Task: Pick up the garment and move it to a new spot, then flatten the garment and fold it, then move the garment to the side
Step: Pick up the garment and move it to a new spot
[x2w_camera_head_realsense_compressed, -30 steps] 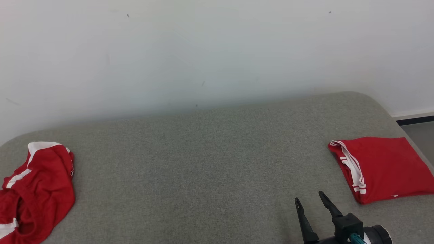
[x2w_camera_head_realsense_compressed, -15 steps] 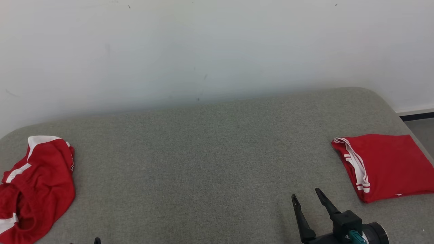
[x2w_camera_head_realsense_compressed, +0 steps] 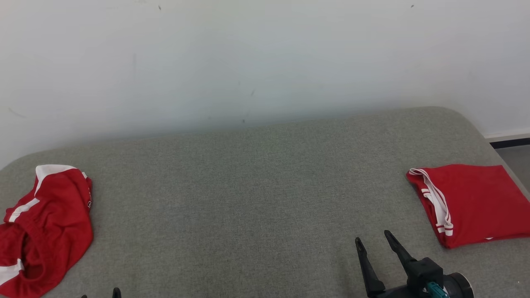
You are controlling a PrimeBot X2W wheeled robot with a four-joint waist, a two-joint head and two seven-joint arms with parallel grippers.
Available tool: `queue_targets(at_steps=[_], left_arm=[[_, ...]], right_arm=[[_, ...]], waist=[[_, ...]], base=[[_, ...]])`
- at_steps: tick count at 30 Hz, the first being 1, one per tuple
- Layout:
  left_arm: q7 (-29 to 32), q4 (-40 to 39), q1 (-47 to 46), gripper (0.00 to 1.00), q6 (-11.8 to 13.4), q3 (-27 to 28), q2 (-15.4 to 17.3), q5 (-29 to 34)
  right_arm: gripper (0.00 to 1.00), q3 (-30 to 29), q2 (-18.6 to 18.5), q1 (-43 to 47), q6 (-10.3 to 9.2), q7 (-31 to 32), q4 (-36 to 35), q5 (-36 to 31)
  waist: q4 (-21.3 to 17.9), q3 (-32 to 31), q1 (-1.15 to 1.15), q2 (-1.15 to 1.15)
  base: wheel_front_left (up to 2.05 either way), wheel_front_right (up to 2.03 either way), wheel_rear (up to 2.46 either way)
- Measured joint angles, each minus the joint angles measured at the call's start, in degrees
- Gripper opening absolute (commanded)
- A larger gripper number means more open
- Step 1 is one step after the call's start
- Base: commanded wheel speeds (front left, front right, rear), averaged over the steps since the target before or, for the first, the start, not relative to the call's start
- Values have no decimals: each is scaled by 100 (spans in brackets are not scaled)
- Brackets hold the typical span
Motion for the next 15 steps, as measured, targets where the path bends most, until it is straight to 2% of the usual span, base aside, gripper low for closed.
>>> queue_targets(at_steps=[9,15], left_arm=[[0,51,-2,100,0,68,23,-18],[-1,80,47,100,0,70,63,-19]], right_arm=[[100,7,1,37,0,0,-27,51],[100,47,1,98,0,0,-54,154]], waist=[[161,-41,0,0],[514,-72,0,0]], base=[[0,0,0],[0,0,0]])
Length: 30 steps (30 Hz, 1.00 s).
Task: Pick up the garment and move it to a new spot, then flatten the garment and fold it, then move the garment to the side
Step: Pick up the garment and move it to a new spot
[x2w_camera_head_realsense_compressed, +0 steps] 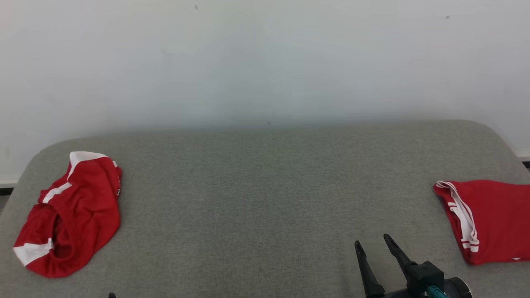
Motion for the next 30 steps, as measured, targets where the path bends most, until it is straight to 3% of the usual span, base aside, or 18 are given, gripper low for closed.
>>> queue_targets(at_steps=[18,30], left_arm=[[1,-24,223,100,0,138,158,1],[1,-98,339,100,0,342,177,-14]], right_arm=[[100,190,3,97,0,-1,-48,245],[100,303,5,69,0,-1,-44,314]], waist=[[1355,-56,0,0],[1965,-71,0,0]], base=[[0,0,0],[0,0,0]])
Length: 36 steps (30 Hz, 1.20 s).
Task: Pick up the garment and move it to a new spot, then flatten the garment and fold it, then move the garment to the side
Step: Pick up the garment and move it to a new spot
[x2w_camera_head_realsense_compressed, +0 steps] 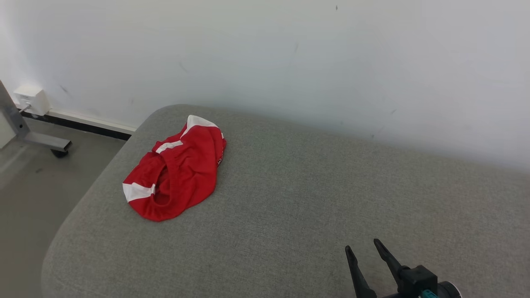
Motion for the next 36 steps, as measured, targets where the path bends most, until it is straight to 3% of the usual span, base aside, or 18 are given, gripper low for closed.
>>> queue_targets(at_steps=[8,17,27,36], left_arm=[[0,-8,53,100,0,1,-10,0],[0,8,30,100,0,1,-10,-55],[0,390,-569,100,0,31,187,-389],[0,602,-1648,100,0,197,503,-445]], right_arm=[[100,2,-1,9,0,0,11,30],[100,43,-1,4,0,1,12,-3],[100,5,0,-86,0,0,-67,-261],[100,-71,3,-593,0,38,-402,-660]], waist=[[154,7,0,0],[37,62,0,1],[-320,296,0,1],[-821,967,1,1]], base=[[0,0,0],[0,0,0],[0,0,0],[0,0,0]])
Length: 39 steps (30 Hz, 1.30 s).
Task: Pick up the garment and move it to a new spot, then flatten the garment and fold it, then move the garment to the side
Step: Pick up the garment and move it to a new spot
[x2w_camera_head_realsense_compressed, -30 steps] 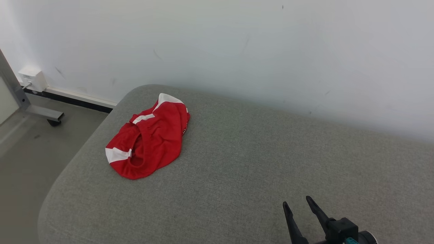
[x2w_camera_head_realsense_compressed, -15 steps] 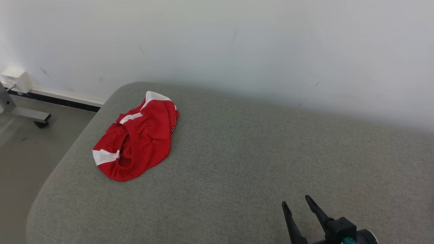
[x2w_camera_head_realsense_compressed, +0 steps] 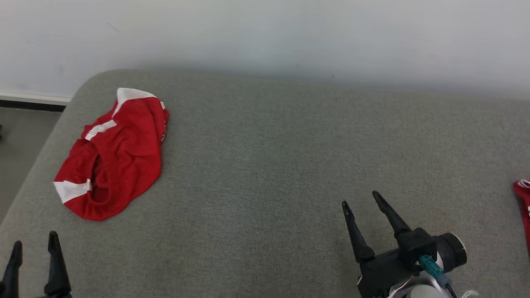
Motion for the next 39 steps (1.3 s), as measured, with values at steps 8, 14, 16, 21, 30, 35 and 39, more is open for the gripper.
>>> queue_targets(at_steps=[8,14,16,21,30,35,39], left_arm=[[264,531,-957,100,-1,-126,766,-498],[1112,532,-1501,100,-1,-112,1600,-1212],[1436,580,-1728,100,-1,79,1797,-1528],[2381,777,-2202,100,94,605,1942,-2542],[4216,829,-2408,100,944,1071,2439,-3462],[4573,613,-2319,100,1216,1114,2533,-3529],[4701,497,-2224,0,1254,1094,2551,-3532]], right_arm=[[100,-192,-3,-264,0,22,-502,-163],[100,-227,-7,-350,0,15,-804,-133],[100,-199,-8,-360,0,-4,-872,-62],[100,-90,-8,-422,0,-13,-934,11],[100,-16,-7,-497,0,-33,-1033,67],[100,-7,-7,-503,0,-36,-1045,105],[100,43,-5,-512,0,-37,-1043,143]], waist=[[-569,805,1,0],[-957,1471,1,0],[-1078,1687,1,0],[-1381,2159,1,0],[-1986,2716,0,0],[-2159,2825,-1,-1],[-2189,2768,-1,-1]], base=[[0,0,0],[0,0,0],[0,0,0],[0,0,0],[0,0,0],[0,0,0],[0,0,0]])
